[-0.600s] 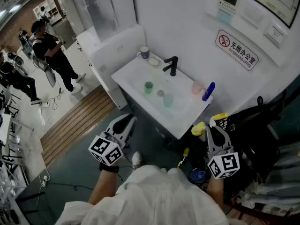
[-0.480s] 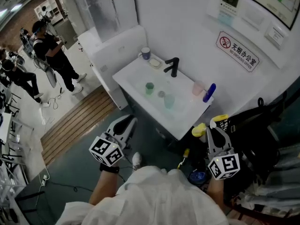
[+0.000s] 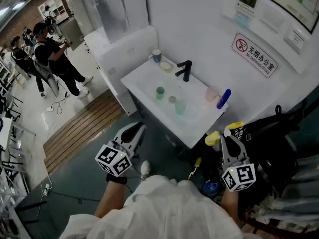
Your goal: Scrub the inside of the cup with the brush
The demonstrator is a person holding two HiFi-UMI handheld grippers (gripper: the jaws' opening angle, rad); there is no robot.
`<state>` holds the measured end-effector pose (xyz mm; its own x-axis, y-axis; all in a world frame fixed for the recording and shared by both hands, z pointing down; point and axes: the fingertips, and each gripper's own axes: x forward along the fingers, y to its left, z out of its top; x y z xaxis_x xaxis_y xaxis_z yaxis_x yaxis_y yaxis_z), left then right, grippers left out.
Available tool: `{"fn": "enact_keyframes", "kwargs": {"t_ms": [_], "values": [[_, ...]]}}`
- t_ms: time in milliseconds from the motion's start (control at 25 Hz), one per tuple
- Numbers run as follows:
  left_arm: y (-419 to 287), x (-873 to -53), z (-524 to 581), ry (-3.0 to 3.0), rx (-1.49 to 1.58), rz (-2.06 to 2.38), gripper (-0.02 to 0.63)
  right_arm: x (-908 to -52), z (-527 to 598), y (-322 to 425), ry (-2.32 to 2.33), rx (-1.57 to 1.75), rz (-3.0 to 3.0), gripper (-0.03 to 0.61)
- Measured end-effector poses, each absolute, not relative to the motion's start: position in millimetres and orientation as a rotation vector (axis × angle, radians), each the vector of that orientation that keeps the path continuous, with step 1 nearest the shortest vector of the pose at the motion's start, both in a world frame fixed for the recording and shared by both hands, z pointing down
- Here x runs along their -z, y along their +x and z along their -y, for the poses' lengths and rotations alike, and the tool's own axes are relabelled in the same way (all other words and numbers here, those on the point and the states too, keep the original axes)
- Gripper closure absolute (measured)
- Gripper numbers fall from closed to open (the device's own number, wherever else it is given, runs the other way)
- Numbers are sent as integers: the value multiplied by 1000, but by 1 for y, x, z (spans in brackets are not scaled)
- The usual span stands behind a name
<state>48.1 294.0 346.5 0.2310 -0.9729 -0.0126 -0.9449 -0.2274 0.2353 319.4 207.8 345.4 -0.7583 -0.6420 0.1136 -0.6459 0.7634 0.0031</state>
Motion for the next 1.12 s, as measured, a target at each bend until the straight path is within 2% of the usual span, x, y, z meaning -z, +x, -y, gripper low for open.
{"fn": "enact_keyframes", "kwargs": {"t_ms": [600, 1120], "values": [[35, -357, -287, 2301, 183, 1828, 575, -346, -199, 304, 1016, -114, 2894, 548], [-50, -352, -258, 2317, 202, 1786, 575, -339, -165, 218, 1044, -120, 2874, 548]]}}
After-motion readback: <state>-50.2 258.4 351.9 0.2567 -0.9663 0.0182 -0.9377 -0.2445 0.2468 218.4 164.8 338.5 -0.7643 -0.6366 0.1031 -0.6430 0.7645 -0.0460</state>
